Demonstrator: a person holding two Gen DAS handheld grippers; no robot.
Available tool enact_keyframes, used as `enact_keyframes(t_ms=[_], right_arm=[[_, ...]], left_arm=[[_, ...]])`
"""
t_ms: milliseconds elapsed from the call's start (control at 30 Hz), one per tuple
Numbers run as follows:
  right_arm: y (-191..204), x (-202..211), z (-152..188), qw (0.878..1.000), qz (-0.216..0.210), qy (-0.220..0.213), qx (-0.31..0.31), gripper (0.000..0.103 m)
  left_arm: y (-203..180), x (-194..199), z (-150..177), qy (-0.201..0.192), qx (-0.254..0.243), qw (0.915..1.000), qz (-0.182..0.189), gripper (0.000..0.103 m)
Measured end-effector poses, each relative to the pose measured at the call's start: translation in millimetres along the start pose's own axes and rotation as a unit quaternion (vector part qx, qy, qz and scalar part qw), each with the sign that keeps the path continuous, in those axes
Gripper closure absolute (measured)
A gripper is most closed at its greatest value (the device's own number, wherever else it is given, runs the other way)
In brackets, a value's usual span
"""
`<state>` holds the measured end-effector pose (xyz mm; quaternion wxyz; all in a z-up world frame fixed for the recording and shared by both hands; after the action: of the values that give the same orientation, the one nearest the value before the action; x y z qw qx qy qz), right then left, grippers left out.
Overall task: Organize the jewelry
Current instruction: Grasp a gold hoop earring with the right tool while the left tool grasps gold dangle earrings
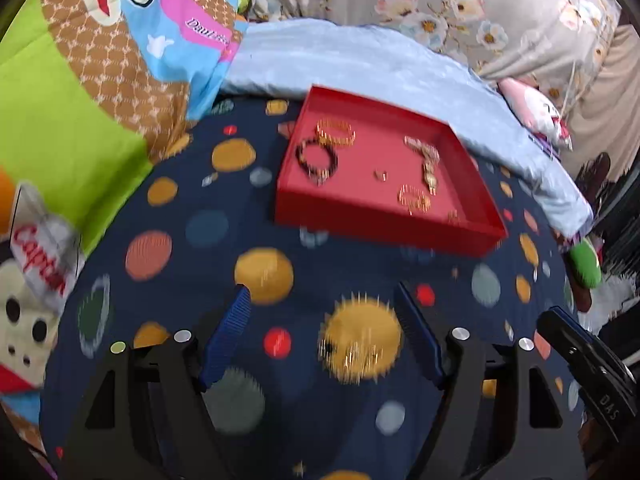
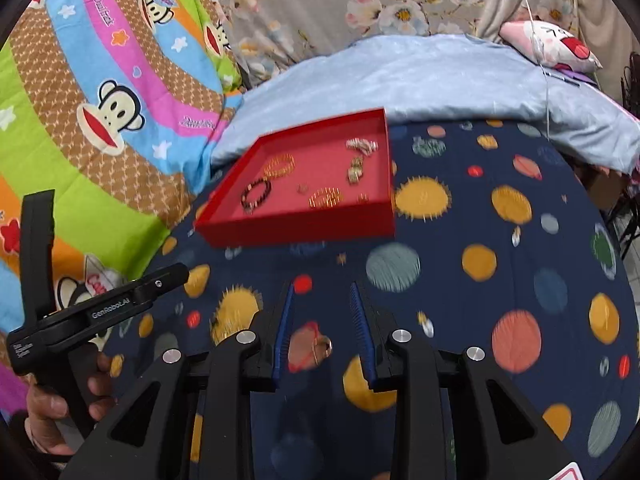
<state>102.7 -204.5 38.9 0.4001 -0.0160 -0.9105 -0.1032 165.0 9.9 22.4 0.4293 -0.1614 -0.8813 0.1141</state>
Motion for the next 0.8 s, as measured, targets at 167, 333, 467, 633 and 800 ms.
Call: enact_keyframes(t_ms=[167, 333, 467, 633, 800], right_arm=[[-3, -10, 27, 0.999, 0.006, 0.032, -0.003, 0.074], [2, -27, 39, 0.998, 0.012, 0.053, 0.007, 0.074], [12, -38, 40, 0.998, 0.017, 0.058, 0.021, 0.074], [21, -51, 37, 0.997, 0.026, 0.063, 0.03, 0.074], [28, -58, 38, 0.996, 0.042, 0.059, 0.047, 0.074]], left_arm=[[0, 2, 31, 0.019, 0.002, 0.9998, -0.005, 0.032], [-1, 1, 49, 0.027, -0.012, 0.9993, -0.024, 0.032], [1, -1, 56, 0.035, -0.009, 0.9991, -0.024, 0.032], [4, -4, 59, 0.041, -0.005, 0.9988, -0.028, 0.032], [8, -7, 61, 0.044, -0.002, 0.9986, -0.029, 0.032]])
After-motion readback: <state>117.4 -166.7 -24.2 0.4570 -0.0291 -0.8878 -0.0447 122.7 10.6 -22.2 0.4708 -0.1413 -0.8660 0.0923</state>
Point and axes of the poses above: each gripper's, at about its wrist camera, not at the fingertips, and x roughly against the way its jaws point, y to its left, z to its underside, the point moved 2 cm from there along -x, roughly the way its jaws point, and after that the axes turned 10 degrees about z, right-handed, at the moved point
